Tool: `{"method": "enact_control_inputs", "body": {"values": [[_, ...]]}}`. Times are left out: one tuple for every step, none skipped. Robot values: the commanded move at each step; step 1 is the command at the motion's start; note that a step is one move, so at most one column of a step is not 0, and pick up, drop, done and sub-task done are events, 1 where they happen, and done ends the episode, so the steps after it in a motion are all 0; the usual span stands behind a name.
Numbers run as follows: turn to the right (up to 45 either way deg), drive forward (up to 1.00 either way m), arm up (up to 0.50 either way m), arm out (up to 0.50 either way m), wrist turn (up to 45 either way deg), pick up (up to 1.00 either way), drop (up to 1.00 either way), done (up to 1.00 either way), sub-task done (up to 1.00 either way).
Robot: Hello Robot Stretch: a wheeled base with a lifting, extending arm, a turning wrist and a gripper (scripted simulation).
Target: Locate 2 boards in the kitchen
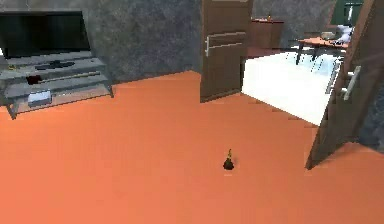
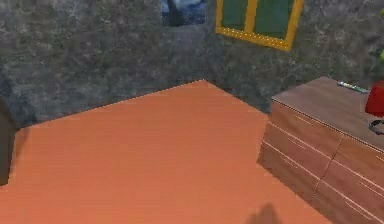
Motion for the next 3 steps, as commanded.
{"method": "enact_control_inputs", "body": {"values": [[0.0,1.0,0.0,0.0,0.0,0.0,0.0,0.0,0.0],[3.0,0.0,0.0,0.0,0.0,0.0,0.0,0.0,0.0],[0.0,0.4,0.0,0.0,0.0,0.0,0.0,0.0,0.0]]}}
